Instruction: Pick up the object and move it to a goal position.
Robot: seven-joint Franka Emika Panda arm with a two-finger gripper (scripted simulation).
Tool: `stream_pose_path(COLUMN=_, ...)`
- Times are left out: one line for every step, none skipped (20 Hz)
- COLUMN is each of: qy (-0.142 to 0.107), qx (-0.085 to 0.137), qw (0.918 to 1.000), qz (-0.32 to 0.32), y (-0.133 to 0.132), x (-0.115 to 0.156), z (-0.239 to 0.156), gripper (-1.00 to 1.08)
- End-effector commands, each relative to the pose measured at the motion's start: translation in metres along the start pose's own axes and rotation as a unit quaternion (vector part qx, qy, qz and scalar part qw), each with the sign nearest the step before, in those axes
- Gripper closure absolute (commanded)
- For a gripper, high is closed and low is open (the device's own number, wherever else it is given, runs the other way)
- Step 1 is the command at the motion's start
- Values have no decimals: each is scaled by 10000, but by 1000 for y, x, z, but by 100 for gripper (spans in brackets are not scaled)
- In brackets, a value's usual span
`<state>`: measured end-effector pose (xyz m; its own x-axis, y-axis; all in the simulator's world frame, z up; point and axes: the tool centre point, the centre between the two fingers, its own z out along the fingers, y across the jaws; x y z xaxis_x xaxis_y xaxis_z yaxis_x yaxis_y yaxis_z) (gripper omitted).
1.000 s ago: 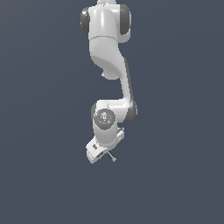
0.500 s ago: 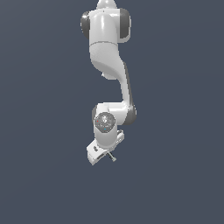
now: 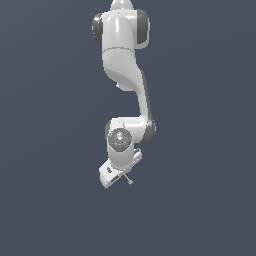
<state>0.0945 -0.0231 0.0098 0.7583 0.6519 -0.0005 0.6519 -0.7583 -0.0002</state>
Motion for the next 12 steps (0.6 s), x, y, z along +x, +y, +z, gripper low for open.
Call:
stream_pose_path(qy=2, qx=-1, qw=10000, qz=0, y=0, x=-1, z=-1, gripper=108)
stream_pose_path(qy=2, qx=-1, qw=10000, qz=0, y=0, x=-2, z=-2, gripper=108)
stream_pose_path(qy=2, qx=-1, qw=10000, qz=0, y=0, x=-3, z=-3, gripper=108)
stream_pose_path(qy=2, qx=-1, qw=10000, qz=0, y=-1, x=-4, z=-4, gripper=108)
stream_pose_path(qy=2, qx=-1, qw=10000, qz=0, y=-1, x=-5, z=-6, gripper=108)
stream_pose_path(qy=2, qx=-1, qw=10000, qz=0, y=-1, x=-7, z=-7, gripper=108)
stream_pose_path(qy=2, qx=-1, qw=10000, qz=0, y=-1, x=-9, z=-9, gripper=108)
stream_pose_path(qy=2, qx=-1, qw=10000, qz=0, y=-2, x=-11, z=-12, gripper=108)
stream_pose_path(qy=2, qx=-1, qw=10000, qz=0, y=-2, x=-14, z=-14, gripper=108)
stream_pose_path(qy=2, qx=-1, qw=10000, qz=0, y=-3, x=-17, z=-17, gripper=108)
stream_pose_path(qy=2, qx=-1, qw=10000, qz=0, y=-3, x=-20, z=-20, gripper=108)
stream_pose_path(qy=2, qx=-1, qw=10000, qz=0, y=-4, x=-23, z=-24, gripper=108)
